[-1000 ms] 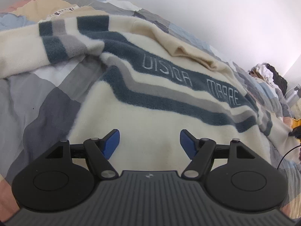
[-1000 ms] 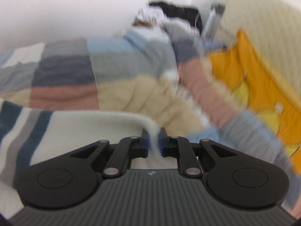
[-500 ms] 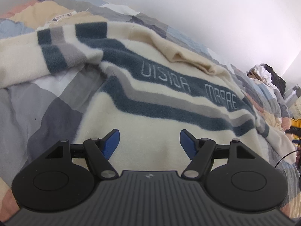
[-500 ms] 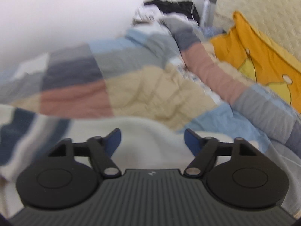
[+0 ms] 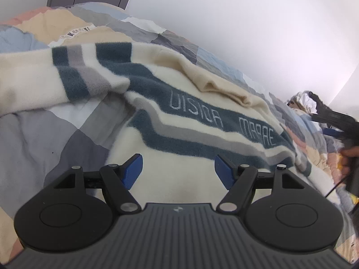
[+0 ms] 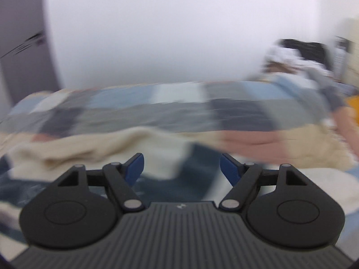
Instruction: Fold large clothes
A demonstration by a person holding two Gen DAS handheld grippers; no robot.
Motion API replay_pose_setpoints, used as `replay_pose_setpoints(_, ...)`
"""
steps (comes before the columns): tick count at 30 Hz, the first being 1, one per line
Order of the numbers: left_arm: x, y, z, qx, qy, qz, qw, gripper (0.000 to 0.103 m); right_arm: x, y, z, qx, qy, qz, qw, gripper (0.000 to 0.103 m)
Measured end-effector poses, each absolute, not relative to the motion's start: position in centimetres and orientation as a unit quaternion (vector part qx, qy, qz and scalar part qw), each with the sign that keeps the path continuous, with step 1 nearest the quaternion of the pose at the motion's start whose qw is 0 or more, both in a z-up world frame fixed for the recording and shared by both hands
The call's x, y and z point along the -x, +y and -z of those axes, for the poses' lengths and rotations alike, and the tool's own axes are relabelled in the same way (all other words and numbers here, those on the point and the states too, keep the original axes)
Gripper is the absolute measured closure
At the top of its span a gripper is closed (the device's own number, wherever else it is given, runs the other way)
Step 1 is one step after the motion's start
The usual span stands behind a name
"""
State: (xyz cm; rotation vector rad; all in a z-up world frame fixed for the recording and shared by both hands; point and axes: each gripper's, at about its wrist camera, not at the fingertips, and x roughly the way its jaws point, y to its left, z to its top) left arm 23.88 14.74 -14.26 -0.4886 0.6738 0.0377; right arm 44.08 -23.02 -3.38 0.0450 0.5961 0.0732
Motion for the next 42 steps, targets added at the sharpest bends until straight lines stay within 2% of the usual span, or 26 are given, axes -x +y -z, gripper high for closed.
replay_pose_setpoints(8,-24.7,17.1,14.9,0.259,0.325,-0.046,0.908,0.028,-46.3,-8.9,9.4,0.017,0.343,-0.166,0.924,0.028)
replay_pose_setpoints(12,-25.7,17.5,15.8,0.255,0.33,-0.063,0.907,0.028,-48.6,-4.3,13.1,0.047,0.366,-0.179,0.912,0.045)
replay_pose_setpoints(16,-26.8,17.2,16.5,0.251,0.331,-0.055,0.908,0.028,-51.5,-1.9,15.2,0.053,0.351,-0.168,0.919,0.043)
replay_pose_setpoints(22,-27.6,17.1,17.5,0.251,0.313,-0.052,0.915,0.028,-56.9,-0.5,15.3,0.037,0.315,-0.157,0.935,0.043)
replay_pose_setpoints(24,-27.7,17.4,17.8,0.26,0.309,-0.055,0.913,0.028,-58.7,-0.2,15.0,0.04,0.294,-0.141,0.944,0.05)
replay_pose_setpoints(29,-27.9,18.3,18.1,0.282,0.294,-0.061,0.911,0.028,-63.1,0.0,14.2,0.027,0.248,-0.082,0.965,0.051)
replay_pose_setpoints(33,-28.2,19.2,18.6,0.3,0.293,-0.062,0.906,0.028,-65.7,0.0,15.3,0.02,0.289,-0.082,0.954,0.05)
replay_pose_setpoints(42,-28.1,20.9,19.8,0.338,0.306,-0.064,0.888,0.028,-61.5,-2.2,12.8,-0.017,0.277,-0.111,0.954,0.051)
